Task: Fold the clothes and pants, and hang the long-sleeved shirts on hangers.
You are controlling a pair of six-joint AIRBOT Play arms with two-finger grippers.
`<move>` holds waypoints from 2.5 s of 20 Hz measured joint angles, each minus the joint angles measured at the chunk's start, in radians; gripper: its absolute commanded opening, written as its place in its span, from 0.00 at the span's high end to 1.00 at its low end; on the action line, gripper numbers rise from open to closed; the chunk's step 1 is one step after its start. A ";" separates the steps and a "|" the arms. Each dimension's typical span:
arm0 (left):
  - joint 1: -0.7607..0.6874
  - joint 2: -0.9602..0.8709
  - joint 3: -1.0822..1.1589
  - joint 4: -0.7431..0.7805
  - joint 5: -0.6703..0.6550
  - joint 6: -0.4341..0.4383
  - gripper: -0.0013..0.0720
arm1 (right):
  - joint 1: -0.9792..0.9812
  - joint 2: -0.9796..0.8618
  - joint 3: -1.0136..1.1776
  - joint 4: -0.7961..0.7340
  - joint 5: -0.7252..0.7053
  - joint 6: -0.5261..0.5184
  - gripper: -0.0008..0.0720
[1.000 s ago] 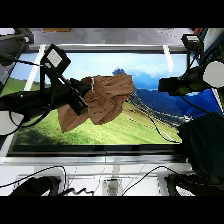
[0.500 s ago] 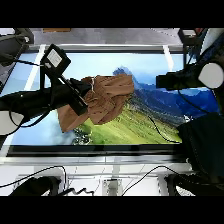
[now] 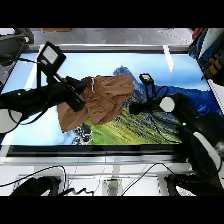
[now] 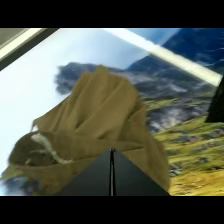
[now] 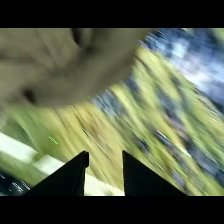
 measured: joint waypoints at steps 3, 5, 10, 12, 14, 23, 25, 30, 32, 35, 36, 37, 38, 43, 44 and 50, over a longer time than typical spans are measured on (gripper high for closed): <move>0.126 0.002 -0.015 0.047 -0.029 -0.074 0.95 | 0.000 -0.079 -0.017 0.090 -0.116 0.001 0.43; 0.231 0.005 -0.050 0.051 -0.069 -0.108 0.95 | 0.000 -0.145 0.007 0.127 -0.152 0.001 0.43; 0.463 0.010 -0.213 -0.027 -0.155 -0.146 0.95 | 0.000 -0.333 0.148 0.211 -0.150 -0.060 0.30; 0.512 0.010 -0.276 -0.068 -0.169 -0.150 0.95 | 0.000 -0.409 0.220 0.238 -0.108 -0.095 0.30; 0.538 0.008 -0.328 -0.091 -0.174 -0.153 0.95 | 0.000 -0.473 0.277 0.268 -0.059 -0.134 0.30; 0.565 -0.063 -0.451 -0.117 -0.173 -0.177 0.28 | 0.000 -0.620 0.349 0.470 -0.007 -0.264 0.30; 0.565 -0.100 -0.457 -0.119 -0.172 -0.207 0.28 | 0.000 -0.636 0.351 0.532 -0.018 -0.311 0.33; 0.566 -0.193 -0.461 -0.119 -0.178 -0.243 0.28 | 0.000 -0.650 0.354 0.651 -0.070 -0.436 0.87; 0.569 -0.231 -0.462 -0.120 -0.180 -0.250 0.28 | 0.000 -0.649 0.354 0.689 -0.077 -0.486 0.94; 0.605 -0.264 -0.462 -0.123 -0.183 -0.250 0.29 | 0.000 -0.642 0.354 0.718 -0.079 -0.526 0.94; 0.632 -0.269 -0.462 -0.126 -0.185 -0.245 0.29 | 0.000 -0.637 0.354 0.724 -0.078 -0.534 0.94; 0.669 -0.275 -0.462 -0.131 -0.188 -0.227 0.29 | 0.000 -0.633 0.354 0.727 -0.075 -0.540 0.94; 0.712 -0.281 -0.462 -0.142 -0.197 -0.209 0.29 | 0.000 -0.627 0.354 0.731 -0.072 -0.545 0.94; 0.874 -0.349 -0.498 -0.310 -0.233 -0.117 0.29 | 0.000 -0.599 0.354 0.738 -0.060 -0.561 0.94; 0.884 -0.373 -0.512 -0.365 -0.240 -0.087 0.29 | 0.000 -0.595 0.354 0.738 -0.059 -0.570 0.94; 0.838 -0.519 -0.548 -0.649 -0.169 0.049 0.67 | 0.000 -0.579 0.356 0.732 -0.056 -0.605 0.94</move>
